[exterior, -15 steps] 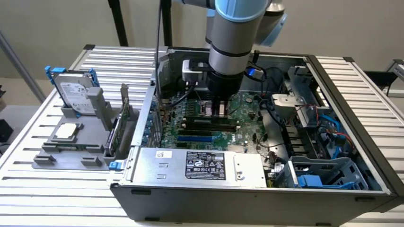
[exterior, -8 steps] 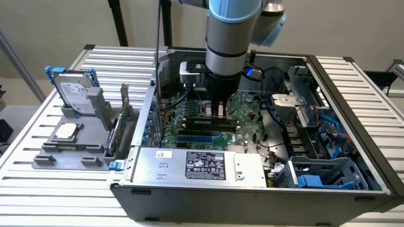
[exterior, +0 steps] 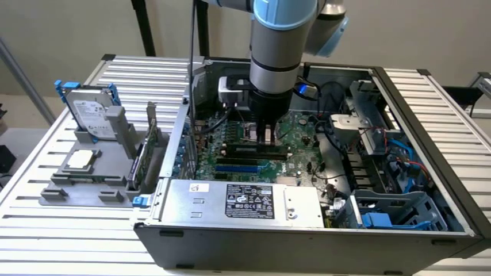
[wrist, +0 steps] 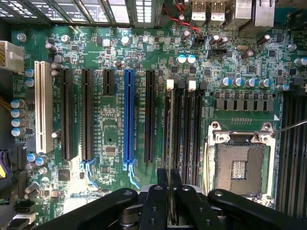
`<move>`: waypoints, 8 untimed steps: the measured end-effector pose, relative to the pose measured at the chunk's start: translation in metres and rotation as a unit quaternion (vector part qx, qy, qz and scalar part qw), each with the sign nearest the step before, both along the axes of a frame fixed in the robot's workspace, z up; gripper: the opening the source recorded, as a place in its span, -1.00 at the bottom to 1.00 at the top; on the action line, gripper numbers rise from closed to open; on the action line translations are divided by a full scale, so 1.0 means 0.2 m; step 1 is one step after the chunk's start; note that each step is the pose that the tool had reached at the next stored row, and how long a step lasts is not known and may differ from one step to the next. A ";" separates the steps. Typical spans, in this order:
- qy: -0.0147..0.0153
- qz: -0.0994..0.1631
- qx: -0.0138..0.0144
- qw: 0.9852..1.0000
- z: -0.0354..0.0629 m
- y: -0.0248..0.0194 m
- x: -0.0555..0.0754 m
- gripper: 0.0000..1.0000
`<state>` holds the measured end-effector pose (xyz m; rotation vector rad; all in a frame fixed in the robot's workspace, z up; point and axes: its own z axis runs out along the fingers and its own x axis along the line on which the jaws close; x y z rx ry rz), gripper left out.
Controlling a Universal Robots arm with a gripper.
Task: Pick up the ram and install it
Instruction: 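Insert the ram into the slot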
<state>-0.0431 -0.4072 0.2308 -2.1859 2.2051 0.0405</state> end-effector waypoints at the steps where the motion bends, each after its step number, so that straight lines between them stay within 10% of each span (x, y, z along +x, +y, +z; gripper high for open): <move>1: 0.000 0.000 0.000 1.000 -0.002 0.000 0.00 -0.73; 8: 0.000 0.000 0.000 1.000 -0.015 0.001 0.00 -0.73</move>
